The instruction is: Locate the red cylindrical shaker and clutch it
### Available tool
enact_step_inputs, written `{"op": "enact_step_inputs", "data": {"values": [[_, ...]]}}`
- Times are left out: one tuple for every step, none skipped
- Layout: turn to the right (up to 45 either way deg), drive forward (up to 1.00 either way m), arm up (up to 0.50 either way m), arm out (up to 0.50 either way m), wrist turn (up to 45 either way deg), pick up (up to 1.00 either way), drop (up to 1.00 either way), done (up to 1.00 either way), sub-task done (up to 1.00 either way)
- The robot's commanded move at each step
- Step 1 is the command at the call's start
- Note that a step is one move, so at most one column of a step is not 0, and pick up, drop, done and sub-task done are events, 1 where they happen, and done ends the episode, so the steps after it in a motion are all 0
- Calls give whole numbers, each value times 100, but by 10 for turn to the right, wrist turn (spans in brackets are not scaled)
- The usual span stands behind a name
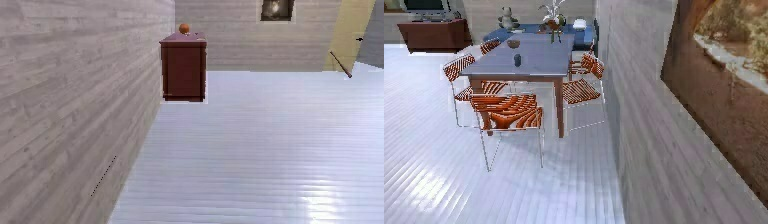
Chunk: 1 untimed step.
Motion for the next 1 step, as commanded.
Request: {"op": "enact_step_inputs", "data": {"values": [[0, 25, 0, 0, 0, 0, 0, 0, 0]]}}
